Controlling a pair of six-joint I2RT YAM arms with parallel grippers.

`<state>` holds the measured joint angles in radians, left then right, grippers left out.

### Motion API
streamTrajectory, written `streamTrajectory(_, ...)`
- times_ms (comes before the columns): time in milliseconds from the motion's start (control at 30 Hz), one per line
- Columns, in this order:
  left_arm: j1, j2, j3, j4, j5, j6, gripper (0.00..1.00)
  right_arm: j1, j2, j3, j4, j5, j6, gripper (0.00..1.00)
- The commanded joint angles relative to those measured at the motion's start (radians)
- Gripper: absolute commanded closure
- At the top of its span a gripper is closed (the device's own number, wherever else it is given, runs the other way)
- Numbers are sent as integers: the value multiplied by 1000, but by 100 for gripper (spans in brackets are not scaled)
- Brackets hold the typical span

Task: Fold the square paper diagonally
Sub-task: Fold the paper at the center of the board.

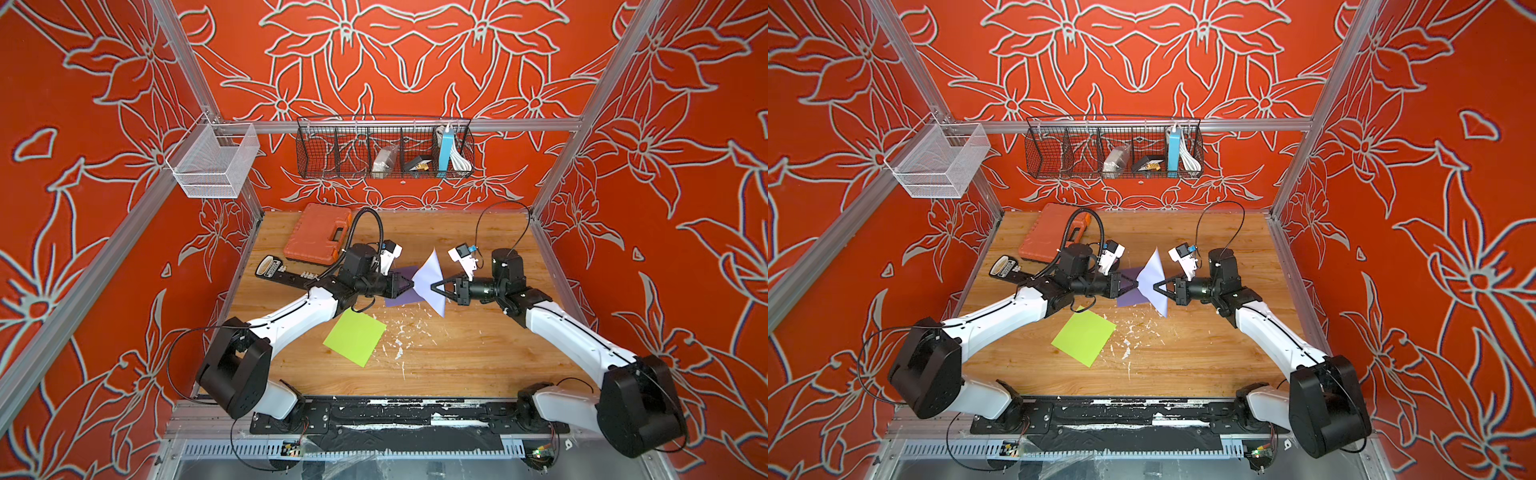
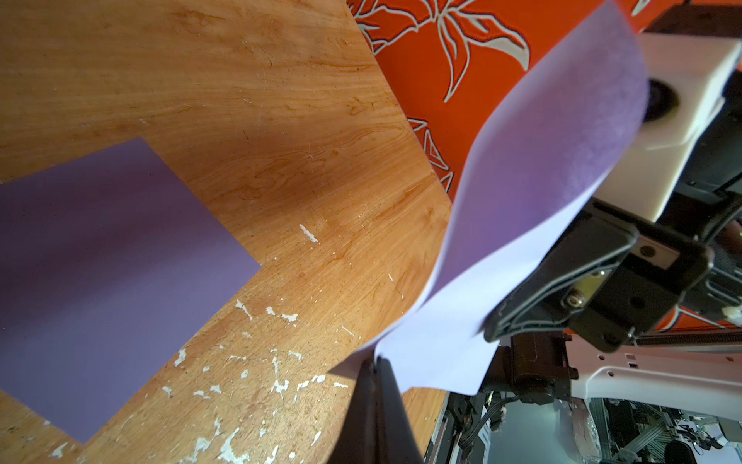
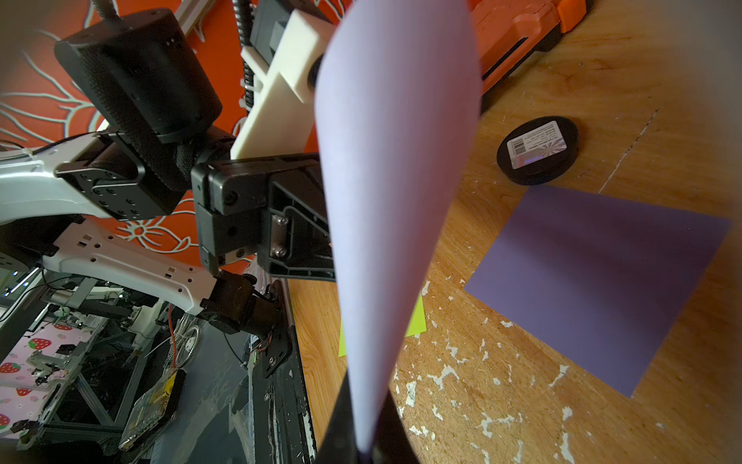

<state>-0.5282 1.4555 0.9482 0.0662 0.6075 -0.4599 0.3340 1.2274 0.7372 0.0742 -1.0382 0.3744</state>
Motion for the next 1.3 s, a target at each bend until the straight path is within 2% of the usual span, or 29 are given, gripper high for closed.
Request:
streamTrajectory(0, 13, -24, 25, -12, -6, 21, 100, -7, -23, -17, -5, -25, -5, 93)
streamTrajectory(400, 12, -31, 23, -14, -5, 26, 100, -9, -23, -21, -7, -23, -2, 90)
streamTrajectory(1267, 16, -34, 20, -16, -25, 33, 100, -11, -31, -28, -21, -14, -6, 93)
